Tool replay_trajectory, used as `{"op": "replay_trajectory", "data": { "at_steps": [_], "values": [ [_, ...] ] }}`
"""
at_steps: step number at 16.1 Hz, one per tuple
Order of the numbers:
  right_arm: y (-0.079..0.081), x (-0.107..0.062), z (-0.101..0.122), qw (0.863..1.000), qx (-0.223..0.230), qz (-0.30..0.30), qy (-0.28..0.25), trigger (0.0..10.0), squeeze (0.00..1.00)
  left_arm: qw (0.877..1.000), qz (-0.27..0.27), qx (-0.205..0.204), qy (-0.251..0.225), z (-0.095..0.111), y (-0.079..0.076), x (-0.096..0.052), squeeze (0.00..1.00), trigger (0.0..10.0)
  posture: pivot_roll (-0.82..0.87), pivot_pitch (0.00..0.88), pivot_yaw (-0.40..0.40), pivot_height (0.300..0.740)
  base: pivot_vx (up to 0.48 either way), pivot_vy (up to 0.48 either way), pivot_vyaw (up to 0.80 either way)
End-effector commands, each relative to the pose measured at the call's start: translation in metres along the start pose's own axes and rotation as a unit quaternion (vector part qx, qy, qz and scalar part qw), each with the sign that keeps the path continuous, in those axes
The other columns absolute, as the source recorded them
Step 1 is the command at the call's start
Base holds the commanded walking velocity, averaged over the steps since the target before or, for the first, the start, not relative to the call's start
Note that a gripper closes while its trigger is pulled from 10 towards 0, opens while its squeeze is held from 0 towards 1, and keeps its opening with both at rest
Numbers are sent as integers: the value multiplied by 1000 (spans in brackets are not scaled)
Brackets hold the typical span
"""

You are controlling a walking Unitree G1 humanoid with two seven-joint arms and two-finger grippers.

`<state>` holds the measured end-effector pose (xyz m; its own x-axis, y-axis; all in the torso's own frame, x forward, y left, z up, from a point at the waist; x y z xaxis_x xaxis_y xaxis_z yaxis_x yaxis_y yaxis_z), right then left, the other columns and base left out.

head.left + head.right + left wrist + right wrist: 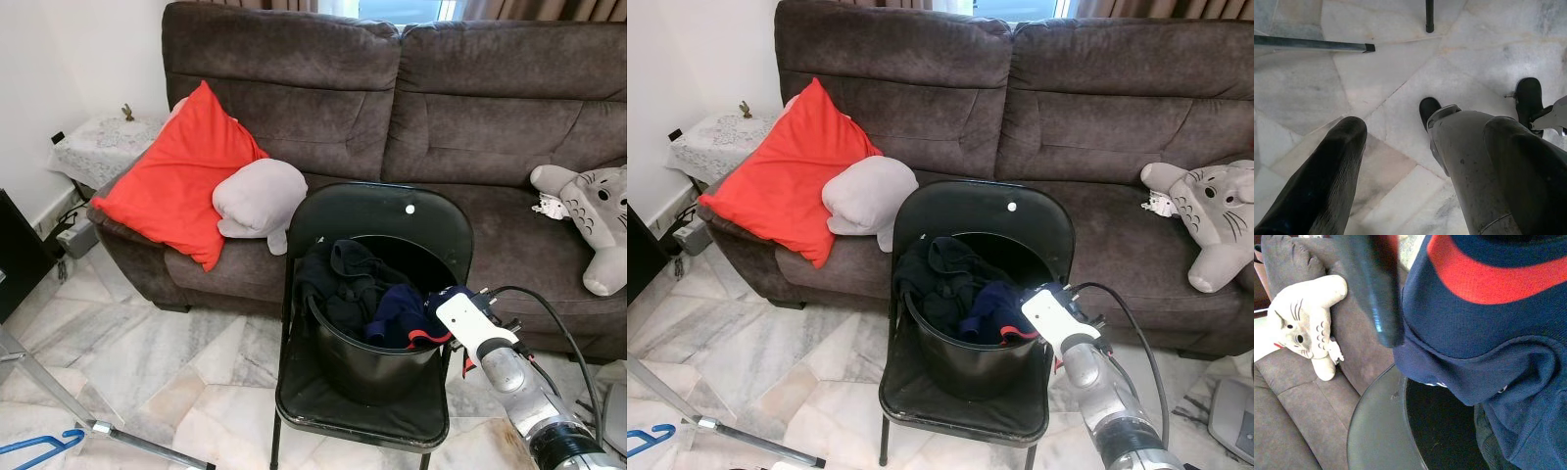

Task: Hang hanger

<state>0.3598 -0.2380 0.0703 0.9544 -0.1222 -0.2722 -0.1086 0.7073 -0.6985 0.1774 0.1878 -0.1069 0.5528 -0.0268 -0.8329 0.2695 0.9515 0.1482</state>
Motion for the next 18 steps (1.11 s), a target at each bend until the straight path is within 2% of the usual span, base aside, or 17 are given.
{"op": "replay_trajectory", "data": {
  "at_steps": [1,4,8,11,13,15,16,17,18],
  "values": [
    [1,-1,-7,1000,3,3,12,0,0,1000,-5,10,18,-8,1,-1,0,10000,8,64,38,740,0,0,0],
    [6,-4,-15,999,20,-1,28,0,0,1000,-5,10,19,-8,0,-1,0,10000,8,63,38,740,0,0,0],
    [6,-5,-14,999,36,-16,20,0,0,1000,-2,10,18,-8,1,-1,0,10000,8,61,39,740,0,0,0],
    [2,-4,-8,997,66,-35,7,0,0,1000,1,10,16,-7,1,-1,0,10000,8,59,38,740,0,0,0],
    [2,-5,-1,993,106,-52,-9,0,0,1000,2,11,17,-7,1,-1,0,10000,6,57,37,740,0,0,0],
    [-1,-11,11,981,163,-93,-47,0,0,1000,1,10,17,-8,1,-1,0,10000,5,57,35,740,0,0,0],
    [-3,-18,16,966,217,-124,-66,0,0,1000,0,10,17,-8,1,-1,0,10000,2,59,33,740,0,0,0],
    [-4,-22,21,956,245,-138,-82,0,0,1000,0,10,17,-8,1,-1,0,10000,3,58,32,740,0,0,0],
    [-11,-33,36,942,268,-166,-118,0,0,1000,0,10,17,-8,1,-1,0,10000,0,61,33,740,0,0,0]
  ]
}}
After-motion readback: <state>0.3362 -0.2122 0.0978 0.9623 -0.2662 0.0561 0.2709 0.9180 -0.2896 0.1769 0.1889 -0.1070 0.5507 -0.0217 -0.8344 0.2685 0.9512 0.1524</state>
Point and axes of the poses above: a point about 5 cm out from each wrist's last joint towards the gripper, its own x axis pointing out of the wrist towards the gripper, its own z axis along the axis of the wrist's last joint, y = z × x, the point moved 2 cm from there along x, pointing out of the wrist towards the gripper, and after that the axes turned 5 degrees about x, right-handed, at the moved point
